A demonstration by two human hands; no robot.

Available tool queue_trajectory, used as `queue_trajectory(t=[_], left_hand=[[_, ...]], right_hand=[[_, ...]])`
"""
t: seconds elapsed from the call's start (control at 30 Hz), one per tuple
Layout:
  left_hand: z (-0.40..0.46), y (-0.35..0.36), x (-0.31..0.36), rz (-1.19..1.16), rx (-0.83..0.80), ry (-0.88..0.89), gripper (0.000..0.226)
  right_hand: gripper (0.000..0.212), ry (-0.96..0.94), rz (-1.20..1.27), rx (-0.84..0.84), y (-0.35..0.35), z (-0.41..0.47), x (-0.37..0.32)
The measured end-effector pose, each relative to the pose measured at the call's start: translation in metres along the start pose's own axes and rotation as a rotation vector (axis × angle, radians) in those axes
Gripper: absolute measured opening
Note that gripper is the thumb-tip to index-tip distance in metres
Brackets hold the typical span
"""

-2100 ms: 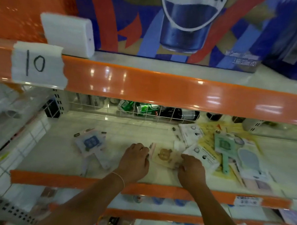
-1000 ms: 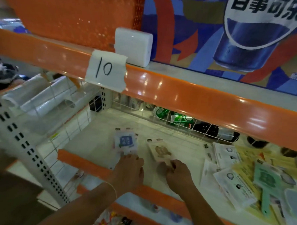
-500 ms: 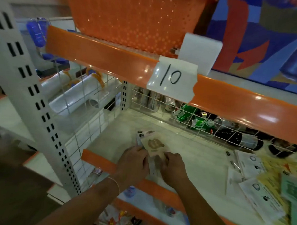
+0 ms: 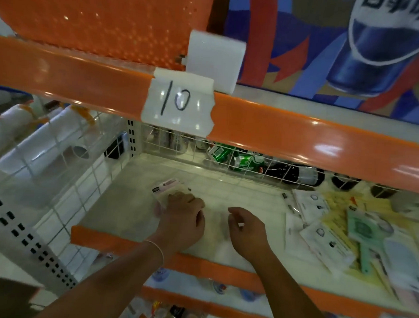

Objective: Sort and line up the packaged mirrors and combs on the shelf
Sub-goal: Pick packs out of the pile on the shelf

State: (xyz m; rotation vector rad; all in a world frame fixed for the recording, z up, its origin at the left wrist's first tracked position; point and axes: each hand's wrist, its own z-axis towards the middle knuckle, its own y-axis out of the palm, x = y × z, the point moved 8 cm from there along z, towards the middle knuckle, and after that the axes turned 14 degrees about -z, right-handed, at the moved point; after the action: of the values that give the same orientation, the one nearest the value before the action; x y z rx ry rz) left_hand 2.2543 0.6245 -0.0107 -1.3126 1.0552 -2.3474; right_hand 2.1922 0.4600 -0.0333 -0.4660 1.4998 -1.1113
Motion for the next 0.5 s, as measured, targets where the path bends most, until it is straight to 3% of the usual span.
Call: queue_trajectory(t=[0.1, 0.5], left_hand=[[0.010, 0.017, 0.027, 0.057, -0.027, 0.047, 0.014], [0.039, 0.143, 0.145, -0.020, -0.335, 0.108, 0.037]], right_hand=[[0.025, 0.106, -0.009, 0.036, -0.027, -0.005, 0.042], [0.025, 0.316, -0.074, 0.212, -0.138, -0.034, 0.182]])
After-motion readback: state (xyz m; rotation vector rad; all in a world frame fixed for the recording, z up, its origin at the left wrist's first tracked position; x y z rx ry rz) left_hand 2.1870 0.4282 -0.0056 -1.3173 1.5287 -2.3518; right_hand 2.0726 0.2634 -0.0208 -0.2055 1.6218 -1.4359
